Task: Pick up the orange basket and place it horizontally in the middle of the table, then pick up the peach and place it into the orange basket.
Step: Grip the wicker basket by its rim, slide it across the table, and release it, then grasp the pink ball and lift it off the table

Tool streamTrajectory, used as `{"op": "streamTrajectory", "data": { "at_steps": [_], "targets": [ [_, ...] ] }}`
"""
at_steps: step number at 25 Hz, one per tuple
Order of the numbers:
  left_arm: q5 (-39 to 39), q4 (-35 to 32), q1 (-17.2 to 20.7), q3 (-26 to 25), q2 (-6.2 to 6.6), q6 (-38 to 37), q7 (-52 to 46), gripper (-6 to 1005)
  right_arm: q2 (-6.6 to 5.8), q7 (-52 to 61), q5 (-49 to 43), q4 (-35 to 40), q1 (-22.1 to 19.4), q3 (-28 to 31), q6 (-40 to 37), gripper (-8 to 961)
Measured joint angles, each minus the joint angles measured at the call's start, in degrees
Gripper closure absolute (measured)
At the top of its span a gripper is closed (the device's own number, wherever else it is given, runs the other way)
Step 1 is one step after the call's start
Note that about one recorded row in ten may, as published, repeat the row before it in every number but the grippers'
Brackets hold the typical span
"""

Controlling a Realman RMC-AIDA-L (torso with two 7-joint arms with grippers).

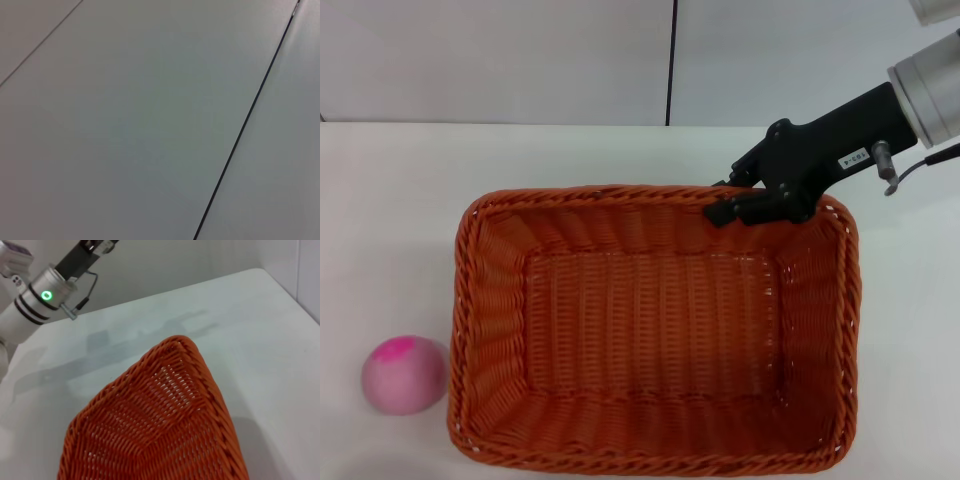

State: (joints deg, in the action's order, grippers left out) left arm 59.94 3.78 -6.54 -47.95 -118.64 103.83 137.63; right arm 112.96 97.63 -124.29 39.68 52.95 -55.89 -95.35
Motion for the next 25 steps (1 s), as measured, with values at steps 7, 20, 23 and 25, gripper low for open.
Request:
{"op": "streamTrajectory", "data": {
  "at_steps": [7,20,23,25],
  "targets": [
    [0.0,0.0,0.03,0.58,-0.01,-0.18,0.0,202,0.06,-0.83,-0.06,-2.18,-0.19,0.0,1.76,790],
    [0.0,0.0,-0.15,1.63,-0.01,-0.33,0.01,202,0.24,-2.07,0.09,-1.5,-1.34,0.73,5.02,642],
    [0.0,-0.26,-0.15,3.15,0.08,-0.43,0.03,202,0.27,-3.68,1.64,-0.09,-2.71,2.41,6.77,555],
    [0.0,-0.57,-0.17,4.65,0.23,-0.39,0.06,202,0.32,-5.84,3.93,0.39,-4.13,4.89,7.45,497]
  ]
}}
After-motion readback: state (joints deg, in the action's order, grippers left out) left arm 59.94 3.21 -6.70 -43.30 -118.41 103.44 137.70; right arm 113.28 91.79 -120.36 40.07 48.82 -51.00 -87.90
